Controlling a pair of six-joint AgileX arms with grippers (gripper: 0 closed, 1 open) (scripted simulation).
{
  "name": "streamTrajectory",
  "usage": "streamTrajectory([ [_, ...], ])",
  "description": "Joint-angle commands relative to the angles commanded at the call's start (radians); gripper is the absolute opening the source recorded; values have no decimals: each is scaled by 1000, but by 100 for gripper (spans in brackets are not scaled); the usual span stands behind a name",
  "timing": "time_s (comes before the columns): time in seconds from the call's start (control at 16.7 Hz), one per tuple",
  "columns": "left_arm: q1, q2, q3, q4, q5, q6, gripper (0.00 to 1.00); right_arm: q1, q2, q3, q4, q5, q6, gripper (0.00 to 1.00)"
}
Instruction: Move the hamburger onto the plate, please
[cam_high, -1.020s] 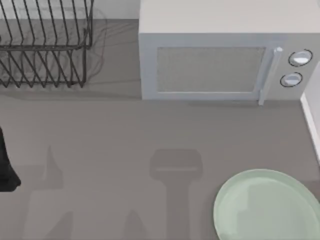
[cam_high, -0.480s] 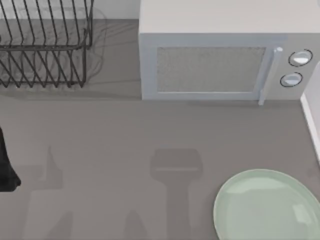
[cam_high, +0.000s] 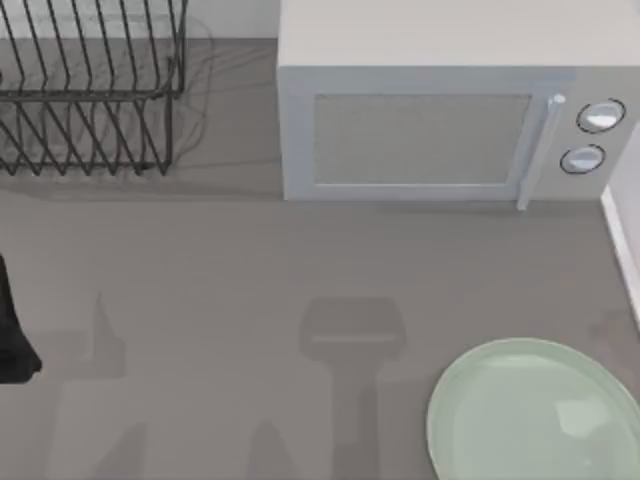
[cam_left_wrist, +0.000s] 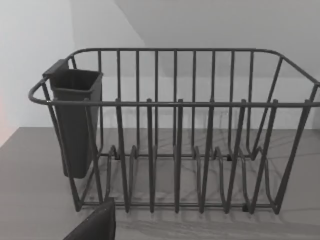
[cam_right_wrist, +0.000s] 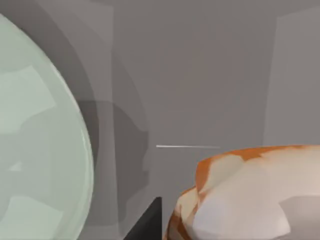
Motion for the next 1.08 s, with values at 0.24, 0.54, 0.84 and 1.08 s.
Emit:
streamTrajectory([
  [0.24,0,0,0,0,0,0,100,165,43,32,-3,11,314,0],
  [0.54,0,0,0,0,0,0,100,387,126,47,-28,12,922,0],
  [0.84,0,0,0,0,0,0,100,555,184,39,-33,3,1578,0],
  [1.08,0,0,0,0,0,0,100,635,193,41,-8,5,1961,0],
])
